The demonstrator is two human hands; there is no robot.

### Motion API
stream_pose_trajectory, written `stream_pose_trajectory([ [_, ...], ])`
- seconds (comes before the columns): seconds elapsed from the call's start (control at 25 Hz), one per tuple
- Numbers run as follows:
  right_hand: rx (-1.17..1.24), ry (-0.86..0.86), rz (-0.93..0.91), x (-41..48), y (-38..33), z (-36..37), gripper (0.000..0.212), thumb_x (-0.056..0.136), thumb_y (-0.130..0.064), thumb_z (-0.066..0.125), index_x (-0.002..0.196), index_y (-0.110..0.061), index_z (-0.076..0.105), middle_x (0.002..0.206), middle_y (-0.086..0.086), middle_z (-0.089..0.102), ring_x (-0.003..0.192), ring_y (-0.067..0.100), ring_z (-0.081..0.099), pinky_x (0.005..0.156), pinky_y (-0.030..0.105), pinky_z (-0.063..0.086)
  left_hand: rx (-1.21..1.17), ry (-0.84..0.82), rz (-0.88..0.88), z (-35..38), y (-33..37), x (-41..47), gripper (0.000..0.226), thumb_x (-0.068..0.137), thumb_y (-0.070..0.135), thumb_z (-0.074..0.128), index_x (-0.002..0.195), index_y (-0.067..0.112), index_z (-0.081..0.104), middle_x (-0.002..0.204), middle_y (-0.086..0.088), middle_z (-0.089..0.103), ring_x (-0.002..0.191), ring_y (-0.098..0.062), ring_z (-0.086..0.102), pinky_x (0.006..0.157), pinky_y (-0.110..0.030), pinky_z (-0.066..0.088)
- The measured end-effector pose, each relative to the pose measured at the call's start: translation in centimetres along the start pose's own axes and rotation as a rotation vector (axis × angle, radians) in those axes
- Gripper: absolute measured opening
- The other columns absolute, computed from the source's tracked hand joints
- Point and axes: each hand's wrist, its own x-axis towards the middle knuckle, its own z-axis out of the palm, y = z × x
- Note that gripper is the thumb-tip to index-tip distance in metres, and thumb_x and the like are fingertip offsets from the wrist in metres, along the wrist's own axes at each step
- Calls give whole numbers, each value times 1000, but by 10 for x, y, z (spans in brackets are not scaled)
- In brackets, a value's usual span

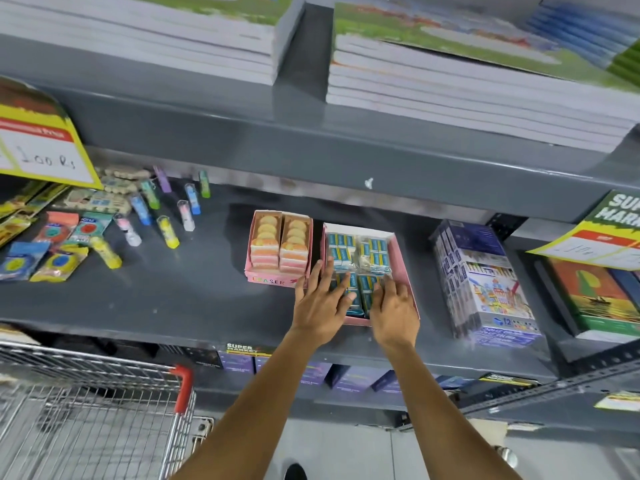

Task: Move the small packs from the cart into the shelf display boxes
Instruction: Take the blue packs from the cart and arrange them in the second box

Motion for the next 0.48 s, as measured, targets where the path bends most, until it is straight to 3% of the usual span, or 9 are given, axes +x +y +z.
stream_pose_trajectory([
  [0.16,-34,28,-24,-9,2,5,38,96,-21,43,131,-6,46,134,23,48,113,40,52,86,51,47,-1,-18,-17,-5,5,-2,107,62,67,-36,143,31,23,157,-3,-4,143,-20,-9,112,-47,0],
  [0.48,7,76,-23,-7,2,10,34,92,-17,51,123,-3,52,119,25,59,101,42,58,79,52,50,49,-11,-3,-6,6,-1,97,72,67,-28,142,29,28,156,-7,9,143,-25,4,112,-51,11],
])
